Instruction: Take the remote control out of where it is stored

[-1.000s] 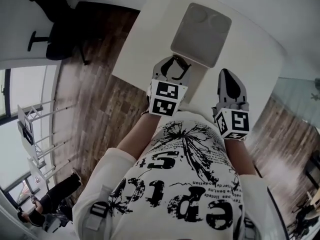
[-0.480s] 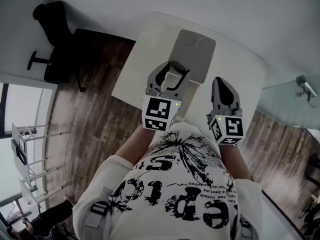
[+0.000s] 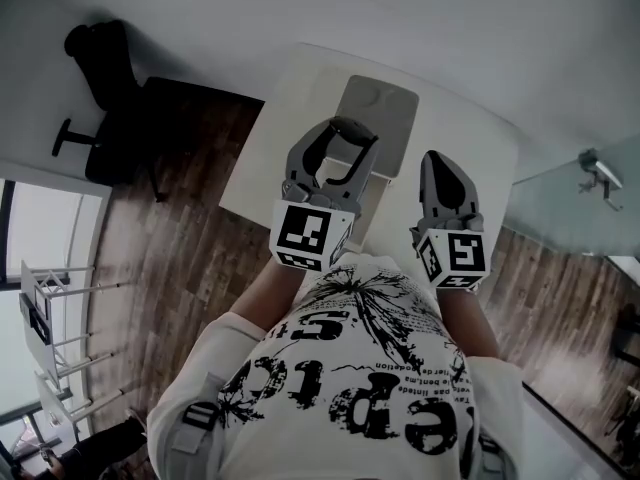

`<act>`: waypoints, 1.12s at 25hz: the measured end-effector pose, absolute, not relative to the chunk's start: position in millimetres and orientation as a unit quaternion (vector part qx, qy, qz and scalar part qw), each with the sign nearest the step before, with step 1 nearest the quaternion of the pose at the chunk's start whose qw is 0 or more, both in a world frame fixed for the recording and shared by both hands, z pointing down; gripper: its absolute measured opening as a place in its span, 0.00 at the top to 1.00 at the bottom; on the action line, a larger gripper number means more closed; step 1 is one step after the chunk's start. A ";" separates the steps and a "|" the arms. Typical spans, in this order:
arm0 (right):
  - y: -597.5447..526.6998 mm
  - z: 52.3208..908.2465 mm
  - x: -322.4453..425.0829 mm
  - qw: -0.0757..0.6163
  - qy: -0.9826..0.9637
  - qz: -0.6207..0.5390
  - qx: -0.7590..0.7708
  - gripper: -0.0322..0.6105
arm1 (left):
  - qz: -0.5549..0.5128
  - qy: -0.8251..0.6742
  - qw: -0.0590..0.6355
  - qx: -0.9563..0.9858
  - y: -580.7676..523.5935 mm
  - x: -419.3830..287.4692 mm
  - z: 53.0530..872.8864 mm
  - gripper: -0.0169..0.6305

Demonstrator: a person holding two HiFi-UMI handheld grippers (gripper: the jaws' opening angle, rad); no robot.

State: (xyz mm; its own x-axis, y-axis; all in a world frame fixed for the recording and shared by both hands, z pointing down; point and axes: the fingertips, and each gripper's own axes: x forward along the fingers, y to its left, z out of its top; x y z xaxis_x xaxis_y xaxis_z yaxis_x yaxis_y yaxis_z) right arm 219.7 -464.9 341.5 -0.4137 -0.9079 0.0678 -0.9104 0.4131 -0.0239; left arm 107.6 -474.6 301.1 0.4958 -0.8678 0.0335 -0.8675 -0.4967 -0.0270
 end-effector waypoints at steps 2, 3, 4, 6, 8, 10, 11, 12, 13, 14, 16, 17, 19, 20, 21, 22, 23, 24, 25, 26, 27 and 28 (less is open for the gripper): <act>-466.5 338.9 222.8 0.023 -0.839 0.024 0.544 0.95 | -0.019 0.501 0.010 -0.865 -474.3 110.1 295.9 0.59; -466.6 338.1 223.6 0.023 -0.838 0.023 0.545 0.95 | -0.020 0.500 0.013 -0.866 -473.8 111.0 294.0 0.59; -466.2 337.7 224.1 0.024 -0.837 0.022 0.546 0.95 | -0.022 0.500 0.015 -0.866 -473.1 111.7 293.1 0.59; -465.2 336.9 224.6 0.025 -0.837 0.022 0.546 0.95 | -0.024 0.499 0.016 -0.866 -472.2 112.8 292.7 0.59; -464.8 335.9 225.1 0.026 -0.837 0.022 0.545 0.95 | -0.025 0.499 0.014 -0.866 -472.6 113.9 292.8 0.59; -463.9 334.9 225.9 0.026 -0.838 0.022 0.545 0.95 | -0.026 0.498 0.012 -0.867 -472.7 115.2 293.8 0.59; -462.8 334.9 226.5 0.027 -0.838 0.022 0.545 0.95 | -0.027 0.498 0.011 -0.867 -472.1 115.9 294.8 0.59; -461.6 335.1 227.1 0.027 -0.838 0.022 0.544 0.95 | -0.027 0.497 0.010 -0.867 -471.3 116.3 296.1 0.59; -460.6 335.5 227.7 0.027 -0.838 0.021 0.544 0.95 | -0.028 0.497 0.009 -0.867 -470.7 116.7 297.3 0.59; -460.0 335.9 228.4 0.028 -0.838 0.021 0.544 0.95 | -0.028 0.497 0.008 -0.867 -470.2 117.0 298.4 0.59; -459.4 336.6 230.2 0.028 -0.838 0.022 0.545 0.95 | -0.030 0.496 0.006 -0.868 -469.7 118.2 300.6 0.59; -459.2 337.1 231.1 0.028 -0.838 0.023 0.545 0.95 | -0.032 0.496 0.005 -0.868 -469.5 118.9 302.0 0.59; -458.5 337.9 231.9 0.028 -0.837 0.025 0.545 0.95 | -0.034 0.496 0.005 -0.868 -469.1 120.0 302.9 0.59; -458.1 337.7 231.9 0.027 -0.838 0.027 0.545 0.95 | -0.034 0.497 0.005 -0.867 -469.2 120.4 302.3 0.59; -457.6 337.2 231.8 0.026 -0.839 0.028 0.544 0.95 | -0.035 0.497 0.006 -0.867 -469.3 120.8 302.0 0.59; -457.2 336.4 231.7 0.025 -0.839 0.029 0.542 0.95 | -0.036 0.498 0.006 -0.867 -469.5 121.2 301.9 0.59; -456.9 335.6 231.8 0.024 -0.840 0.030 0.541 0.95 | -0.037 0.498 0.006 -0.866 -469.6 121.6 302.1 0.59; -456.8 335.0 231.9 0.025 -0.841 0.030 0.540 0.95 | -0.037 0.498 0.004 -0.866 -469.8 121.9 302.6 0.59; -456.9 334.7 232.1 0.025 -0.841 0.030 0.540 0.95 | -0.037 0.498 0.003 -0.866 -469.8 121.8 303.4 0.59; -457.3 334.4 232.2 0.026 -0.841 0.030 0.539 0.95 | -0.038 0.498 0.002 -0.866 -469.8 121.3 304.6 0.59; -457.8 333.9 232.2 0.026 -0.841 0.029 0.539 0.95 | -0.039 0.498 0.002 -0.866 -469.9 120.5 305.8 0.59; -458.3 333.1 232.4 0.025 -0.841 0.029 0.539 0.95 | -0.038 0.499 0.003 -0.866 -470.0 119.8 306.5 0.59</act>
State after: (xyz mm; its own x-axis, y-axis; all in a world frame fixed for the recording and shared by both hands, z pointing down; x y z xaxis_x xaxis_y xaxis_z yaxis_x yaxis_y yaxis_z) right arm 232.4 -458.3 333.1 -0.4174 -0.9058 0.0729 -0.9086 0.4170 -0.0210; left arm 119.8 -470.0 306.5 0.4996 -0.8639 0.0635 -0.8635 -0.5025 -0.0433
